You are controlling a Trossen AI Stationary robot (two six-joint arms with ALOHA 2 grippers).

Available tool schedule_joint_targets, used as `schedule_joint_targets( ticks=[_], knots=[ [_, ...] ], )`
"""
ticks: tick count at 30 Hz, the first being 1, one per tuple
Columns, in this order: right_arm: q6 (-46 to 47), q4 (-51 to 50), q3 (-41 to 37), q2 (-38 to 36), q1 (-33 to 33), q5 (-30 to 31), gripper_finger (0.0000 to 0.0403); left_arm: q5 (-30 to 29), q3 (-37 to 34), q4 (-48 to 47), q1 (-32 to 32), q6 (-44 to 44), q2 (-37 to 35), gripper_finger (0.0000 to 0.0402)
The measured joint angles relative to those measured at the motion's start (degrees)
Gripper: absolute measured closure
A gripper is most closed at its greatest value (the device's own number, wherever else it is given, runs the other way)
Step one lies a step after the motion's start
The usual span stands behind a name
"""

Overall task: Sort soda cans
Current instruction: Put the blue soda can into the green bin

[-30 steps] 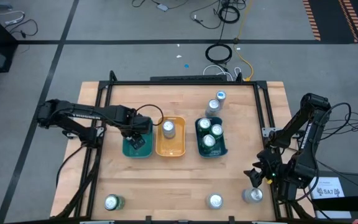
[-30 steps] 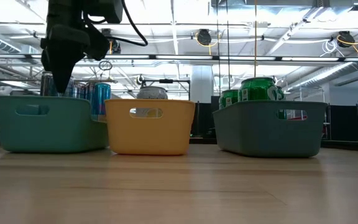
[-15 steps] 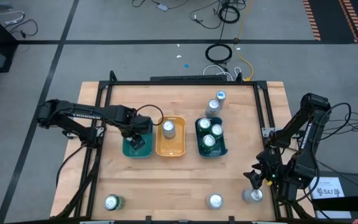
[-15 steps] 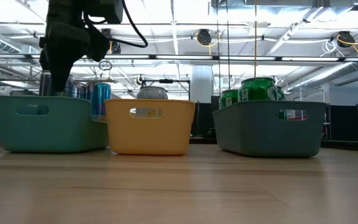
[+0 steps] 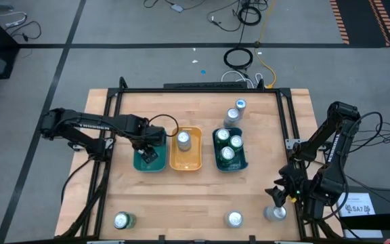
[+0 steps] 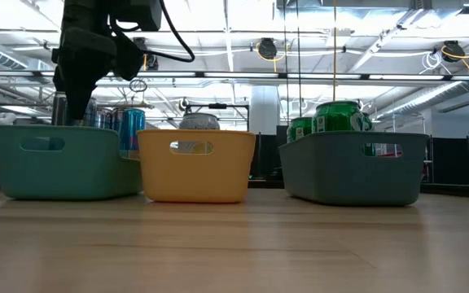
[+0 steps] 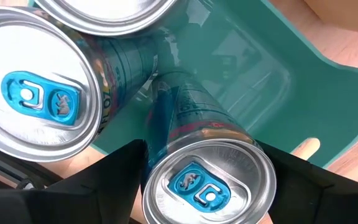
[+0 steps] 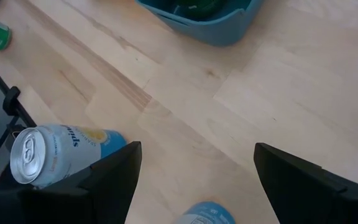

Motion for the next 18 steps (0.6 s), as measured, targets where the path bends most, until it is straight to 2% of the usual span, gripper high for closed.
schedule_joint_targets(
  ticks=[15,18],
  knots=[
    [-1.9,2.2,0.0,0.0,0.0,0.0,0.0101,-0.2,0.0,0.0,0.0,0.1,0.0,0.011],
    [-1.9,2.2,0.0,0.0,0.0,0.0,0.0101,-2.8,0.0,0.2,0.0,-0.7,0.0,0.0109]
  ],
)
